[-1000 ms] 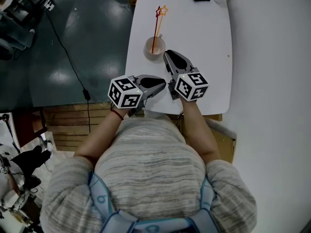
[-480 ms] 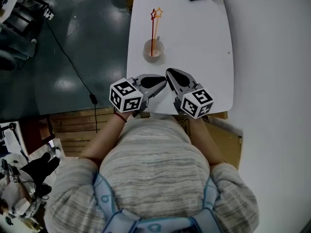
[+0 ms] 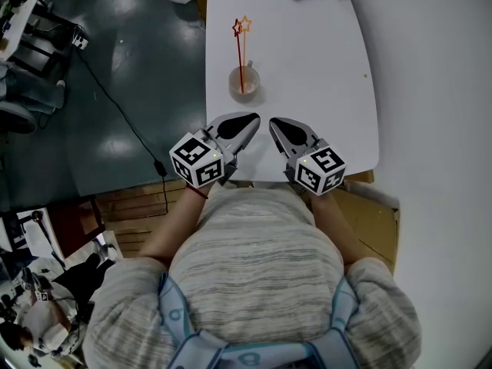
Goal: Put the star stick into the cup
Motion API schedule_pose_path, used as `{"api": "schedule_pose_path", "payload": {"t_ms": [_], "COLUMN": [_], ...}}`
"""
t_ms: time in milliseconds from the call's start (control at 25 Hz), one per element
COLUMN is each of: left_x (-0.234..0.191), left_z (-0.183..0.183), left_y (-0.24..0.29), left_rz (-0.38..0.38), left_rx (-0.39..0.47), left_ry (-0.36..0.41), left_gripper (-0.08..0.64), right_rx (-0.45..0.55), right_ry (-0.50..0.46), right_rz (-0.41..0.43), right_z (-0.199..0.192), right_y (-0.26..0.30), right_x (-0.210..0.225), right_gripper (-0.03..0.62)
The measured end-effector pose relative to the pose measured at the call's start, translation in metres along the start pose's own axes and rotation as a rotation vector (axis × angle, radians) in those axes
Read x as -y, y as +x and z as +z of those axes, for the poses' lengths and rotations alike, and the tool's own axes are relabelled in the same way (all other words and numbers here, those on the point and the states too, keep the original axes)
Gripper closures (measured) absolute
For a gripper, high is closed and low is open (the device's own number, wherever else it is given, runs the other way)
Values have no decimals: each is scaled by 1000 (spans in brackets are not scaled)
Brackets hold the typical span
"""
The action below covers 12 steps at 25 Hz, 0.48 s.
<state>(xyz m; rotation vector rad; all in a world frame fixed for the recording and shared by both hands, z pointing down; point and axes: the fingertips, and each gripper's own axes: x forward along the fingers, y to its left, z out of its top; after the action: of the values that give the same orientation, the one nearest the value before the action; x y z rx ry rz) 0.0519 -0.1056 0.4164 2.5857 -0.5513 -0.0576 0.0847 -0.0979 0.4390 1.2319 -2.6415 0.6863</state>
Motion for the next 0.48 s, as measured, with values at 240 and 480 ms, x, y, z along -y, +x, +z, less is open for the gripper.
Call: {"api": "schedule_pose_path", "payload": {"t_ms": [240,480], "left_x": [0,7], "left_z": [-1,-4], "left_y": [0,4], "left_rz": [2,-10], "left_rx": [3,1], "left_ry": [-16,-20], "left_gripper": [537,537], "right_rx": [-3,-8], "right_ry": [-12,-25], "right_rz": [2,6], "right_z": [3,4], "right_y": [-1,-1], "right_x": [-2,1], "right_gripper": [583,584]}}
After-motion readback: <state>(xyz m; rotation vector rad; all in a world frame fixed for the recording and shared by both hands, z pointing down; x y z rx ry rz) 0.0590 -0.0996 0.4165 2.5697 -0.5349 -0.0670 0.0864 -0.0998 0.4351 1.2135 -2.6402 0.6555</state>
